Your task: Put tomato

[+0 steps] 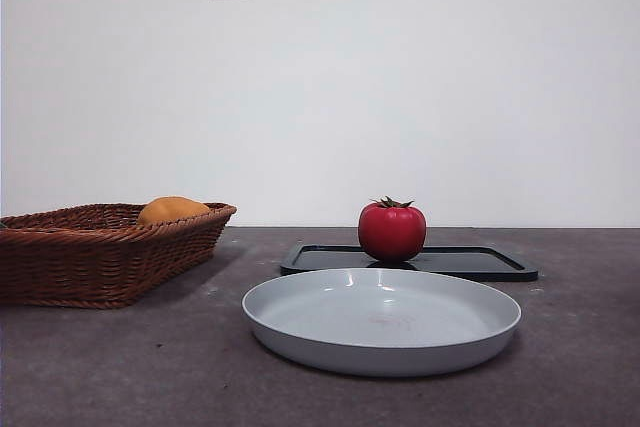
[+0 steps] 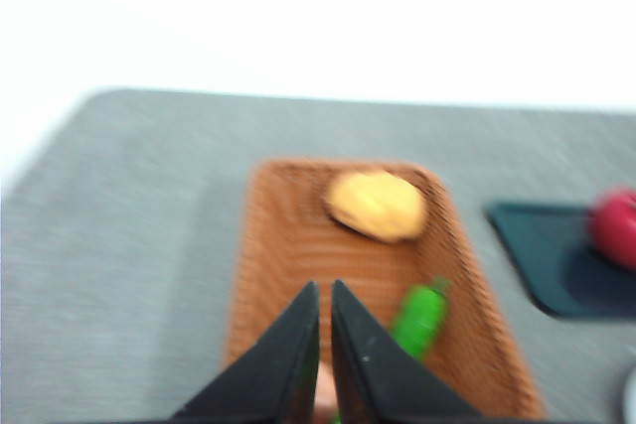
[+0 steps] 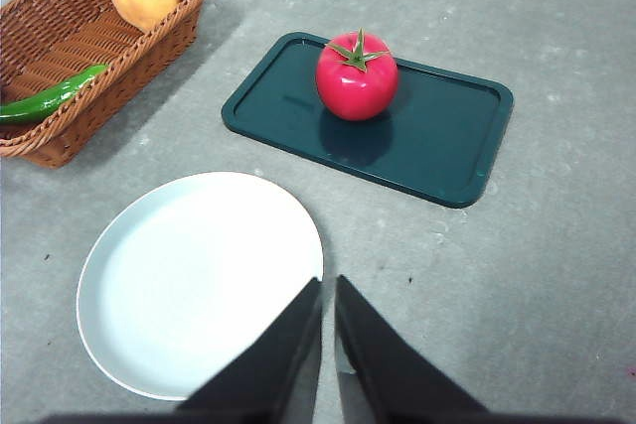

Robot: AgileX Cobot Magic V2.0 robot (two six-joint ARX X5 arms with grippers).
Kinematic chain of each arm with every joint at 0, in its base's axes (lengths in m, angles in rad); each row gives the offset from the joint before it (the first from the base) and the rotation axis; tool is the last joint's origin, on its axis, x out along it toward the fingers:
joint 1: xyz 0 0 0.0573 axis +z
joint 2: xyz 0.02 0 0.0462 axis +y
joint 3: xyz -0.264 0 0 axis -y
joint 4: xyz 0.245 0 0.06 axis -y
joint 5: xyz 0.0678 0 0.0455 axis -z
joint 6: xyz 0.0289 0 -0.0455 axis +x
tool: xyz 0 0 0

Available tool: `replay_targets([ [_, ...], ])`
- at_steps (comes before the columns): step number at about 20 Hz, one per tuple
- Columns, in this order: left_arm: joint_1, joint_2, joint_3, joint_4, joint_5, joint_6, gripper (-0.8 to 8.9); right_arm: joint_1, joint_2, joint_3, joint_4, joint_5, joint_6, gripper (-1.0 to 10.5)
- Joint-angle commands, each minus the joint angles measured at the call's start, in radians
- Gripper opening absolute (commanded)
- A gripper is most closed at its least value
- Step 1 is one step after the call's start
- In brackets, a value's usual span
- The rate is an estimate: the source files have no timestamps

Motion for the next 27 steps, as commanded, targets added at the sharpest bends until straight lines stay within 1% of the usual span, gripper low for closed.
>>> replay_targets([
  [1,0.04,-0.075,-0.108,0.068,-0.004,0.003,0.19,0.01,0.005,0.007,0.009,0.001,0.01,0.1],
  [4,0.066,-0.166,-0.252,0.14,-0.004,0.0,0.19,0.01,0.005,0.007,0.01,0.001,0.01,0.1],
  [6,0.07,-0.216,-0.32,0.155,-0.004,-0.005,0.19,0.01,0.005,0.007,0.009,0.001,0.01,0.1],
  [12,0.07,-0.325,-0.419,0.163,-0.004,-0.002,0.19,0.01,0.005,0.007,0.009,0.001,0.01,0.1],
  [15,0.07,-0.384,-0.466,0.163,-0.004,-0.031,0.19,0.01,0.005,0.007,0.009,0.001,0.01,0.1],
  [17,0.069,-0.409,-0.495,0.167,-0.004,-0.035,0.19,0.01,0.005,0.007,0.009,0.0,0.01,0.1],
  [22,0.07,-0.409,-0.494,0.091,-0.004,-0.016,0.19,0.01,0.005,0.007,0.012,0.001,0.01,0.1],
  [24,0.07,-0.409,-0.494,0.086,-0.004,0.003,0.19,0.01,0.005,0.007,0.017,0.0,0.01,0.1],
  [27,0.07,-0.409,-0.494,0.086,-0.004,0.006,0.19,0.01,0.005,0.007,0.027,0.001,0.01,0.1],
])
